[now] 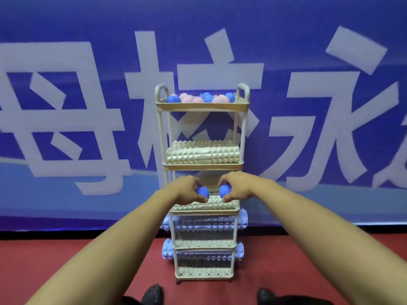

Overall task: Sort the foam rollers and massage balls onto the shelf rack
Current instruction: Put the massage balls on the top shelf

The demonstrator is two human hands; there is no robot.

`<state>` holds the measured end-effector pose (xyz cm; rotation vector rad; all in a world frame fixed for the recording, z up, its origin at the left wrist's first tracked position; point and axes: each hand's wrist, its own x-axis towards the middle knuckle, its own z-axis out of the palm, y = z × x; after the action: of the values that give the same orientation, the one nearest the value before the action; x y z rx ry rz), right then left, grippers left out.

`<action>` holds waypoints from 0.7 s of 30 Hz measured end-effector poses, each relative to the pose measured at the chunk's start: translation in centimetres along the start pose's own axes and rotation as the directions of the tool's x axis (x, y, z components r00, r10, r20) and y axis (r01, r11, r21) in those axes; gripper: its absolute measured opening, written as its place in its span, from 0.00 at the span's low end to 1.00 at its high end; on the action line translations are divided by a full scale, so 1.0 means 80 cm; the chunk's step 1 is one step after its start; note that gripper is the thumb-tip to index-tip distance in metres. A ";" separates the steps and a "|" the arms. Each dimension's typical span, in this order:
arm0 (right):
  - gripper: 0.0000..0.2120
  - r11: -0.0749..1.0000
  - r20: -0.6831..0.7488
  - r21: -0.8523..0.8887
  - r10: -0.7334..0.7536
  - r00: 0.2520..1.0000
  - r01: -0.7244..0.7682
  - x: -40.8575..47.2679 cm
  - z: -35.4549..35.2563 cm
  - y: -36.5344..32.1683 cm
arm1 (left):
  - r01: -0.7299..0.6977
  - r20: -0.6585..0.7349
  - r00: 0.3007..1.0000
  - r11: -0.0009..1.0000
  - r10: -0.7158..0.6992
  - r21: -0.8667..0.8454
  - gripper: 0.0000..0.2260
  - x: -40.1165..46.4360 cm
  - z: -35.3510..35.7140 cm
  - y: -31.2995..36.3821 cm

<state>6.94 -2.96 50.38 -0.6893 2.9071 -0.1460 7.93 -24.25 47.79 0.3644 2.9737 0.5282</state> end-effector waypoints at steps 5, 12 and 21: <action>0.28 0.998 -0.282 0.056 0.002 0.959 0.014 -0.014 -0.114 0.000 | -0.026 -0.230 0.973 0.999 0.033 0.031 0.28 0.003 -0.100 0.027; 0.23 0.996 -0.573 0.087 0.055 0.818 -0.006 0.043 -0.218 0.039 | -0.145 -0.494 0.863 0.989 0.109 -0.035 0.23 0.069 -0.188 0.058; 0.21 0.986 -0.699 -0.013 0.110 0.706 -0.166 0.120 -0.256 0.080 | -0.214 -0.705 0.704 0.973 0.090 -0.090 0.24 0.164 -0.216 0.085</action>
<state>-7.78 -0.42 68.54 -0.4884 3.7022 -0.3524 -5.64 -20.43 65.56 0.4882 3.5899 1.1631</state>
